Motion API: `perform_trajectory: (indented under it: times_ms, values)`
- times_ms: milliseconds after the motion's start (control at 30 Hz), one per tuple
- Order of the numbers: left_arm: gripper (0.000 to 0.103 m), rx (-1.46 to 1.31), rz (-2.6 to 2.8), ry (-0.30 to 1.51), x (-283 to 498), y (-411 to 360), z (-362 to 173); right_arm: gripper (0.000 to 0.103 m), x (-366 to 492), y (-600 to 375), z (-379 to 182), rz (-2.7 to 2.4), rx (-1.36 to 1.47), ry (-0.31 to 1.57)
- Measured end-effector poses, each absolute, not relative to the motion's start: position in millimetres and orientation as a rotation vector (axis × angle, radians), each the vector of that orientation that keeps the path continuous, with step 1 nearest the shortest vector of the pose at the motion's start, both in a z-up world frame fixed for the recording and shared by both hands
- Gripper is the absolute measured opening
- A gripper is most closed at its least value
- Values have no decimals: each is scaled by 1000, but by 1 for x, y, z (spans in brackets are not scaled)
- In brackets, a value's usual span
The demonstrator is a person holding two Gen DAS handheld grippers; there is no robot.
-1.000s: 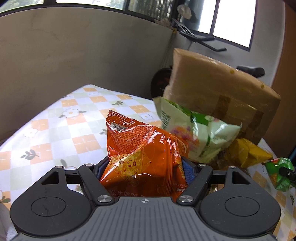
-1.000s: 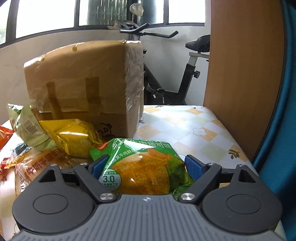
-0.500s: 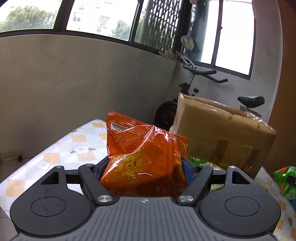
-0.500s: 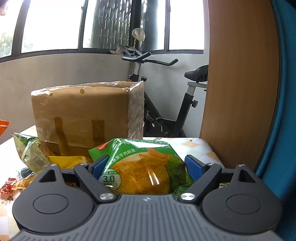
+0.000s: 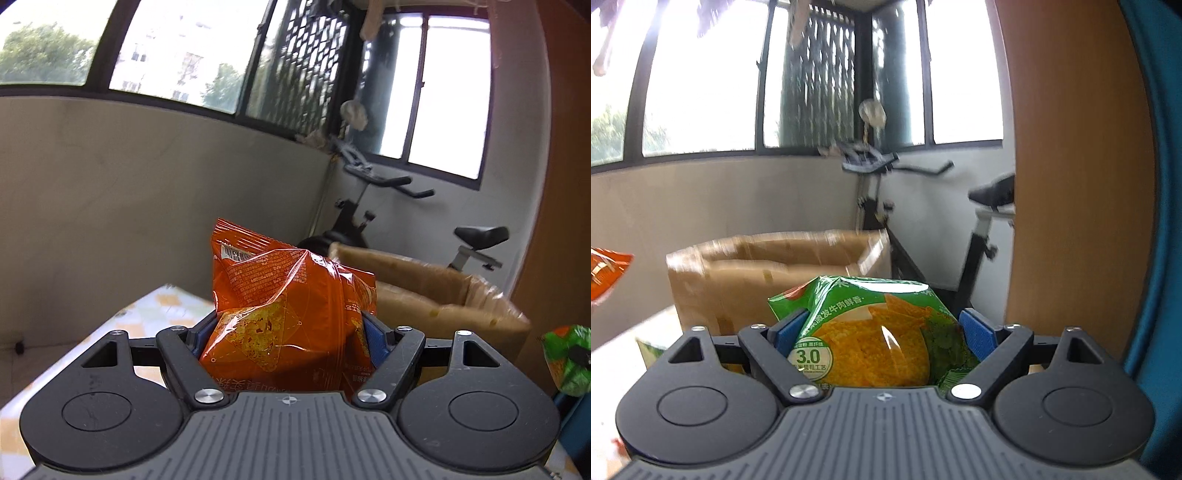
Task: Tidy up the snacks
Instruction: 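Lower both chip bags into the box and open both tools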
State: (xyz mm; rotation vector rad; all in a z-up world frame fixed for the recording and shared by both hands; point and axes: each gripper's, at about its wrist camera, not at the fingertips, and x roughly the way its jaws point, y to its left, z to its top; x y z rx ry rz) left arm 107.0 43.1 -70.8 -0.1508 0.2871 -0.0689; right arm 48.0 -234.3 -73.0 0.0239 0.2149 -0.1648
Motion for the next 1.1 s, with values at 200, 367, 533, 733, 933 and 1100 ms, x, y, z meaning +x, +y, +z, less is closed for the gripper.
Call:
perform_trajectory:
  times_ms: [200,367,533,733,933,1100]
  values:
    - [79,-138,-149,238,137,13,-43,88,77,-219,-44,-88,-10,141]
    - [79,-91,-236,227,181,-17,-30,88,113,-204,-27,-10,-85,103]
    - [79,-52,-261,289,242,-42,-30,88,174,-193,-28,53,-170,136]
    - [79,-33,-240,343,290,-52,-34,89,231,-195,-51,66,-209,233]
    - [80,49,-254,411,313,-66,-47,89,251,-204,-70,71,-178,313]
    - [81,47,-268,476,327,-66,-53,91,262,-214,-73,66,-114,382]
